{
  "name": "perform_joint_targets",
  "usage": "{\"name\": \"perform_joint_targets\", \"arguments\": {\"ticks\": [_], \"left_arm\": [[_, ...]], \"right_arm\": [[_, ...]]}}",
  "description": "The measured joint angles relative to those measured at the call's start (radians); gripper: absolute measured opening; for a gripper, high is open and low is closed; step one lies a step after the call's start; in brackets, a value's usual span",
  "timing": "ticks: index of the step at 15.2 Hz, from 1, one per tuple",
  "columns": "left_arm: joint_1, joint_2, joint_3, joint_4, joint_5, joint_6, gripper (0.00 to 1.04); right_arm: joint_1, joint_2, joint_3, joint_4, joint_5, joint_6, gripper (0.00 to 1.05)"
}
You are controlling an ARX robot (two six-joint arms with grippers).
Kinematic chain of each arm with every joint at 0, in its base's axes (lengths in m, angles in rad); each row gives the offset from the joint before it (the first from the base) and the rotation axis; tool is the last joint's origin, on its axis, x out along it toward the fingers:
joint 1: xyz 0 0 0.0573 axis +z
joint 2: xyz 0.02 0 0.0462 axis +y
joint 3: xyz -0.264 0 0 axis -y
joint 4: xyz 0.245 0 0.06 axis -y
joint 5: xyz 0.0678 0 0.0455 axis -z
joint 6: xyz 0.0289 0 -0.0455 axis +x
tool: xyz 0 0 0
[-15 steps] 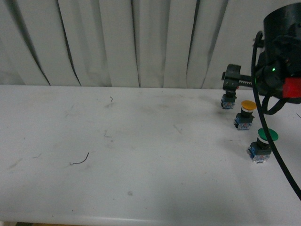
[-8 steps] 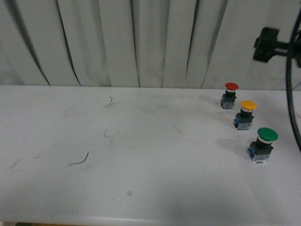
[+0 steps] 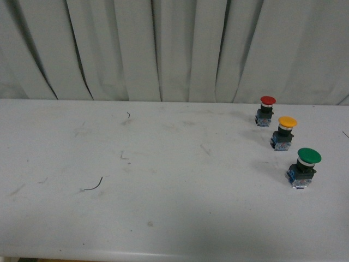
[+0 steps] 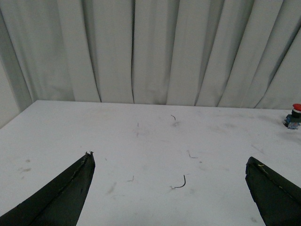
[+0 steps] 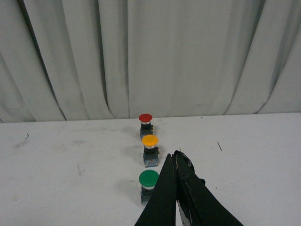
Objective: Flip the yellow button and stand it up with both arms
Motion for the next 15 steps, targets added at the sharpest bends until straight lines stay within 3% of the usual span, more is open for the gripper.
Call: {"name": "perform_joint_targets", "arguments": {"ticks": [3, 5, 6, 15], "left_arm": [[0.0, 0.0, 0.0, 0.0, 0.0, 0.0, 0.98], [0.0, 0.0, 0.0, 0.0, 0.001, 0.0, 0.98], [0.0, 0.0, 0.0, 0.0, -0.001, 0.0, 0.98], [0.0, 0.0, 0.0, 0.0, 0.0, 0.0, 0.98]], "right_arm": [[-0.034, -0.098, -0.05, -0.083, -0.035, 0.0, 0.02], [-0.121, -0.131, -0.083, -0.05, -0.122, 0.0, 0.02], [-0.137, -0.161, -0.097, -0.105, -0.123, 0.0, 0.02], [-0.134, -0.477, -0.098, -0.384, -0.133, 0.0, 0.02]]}}
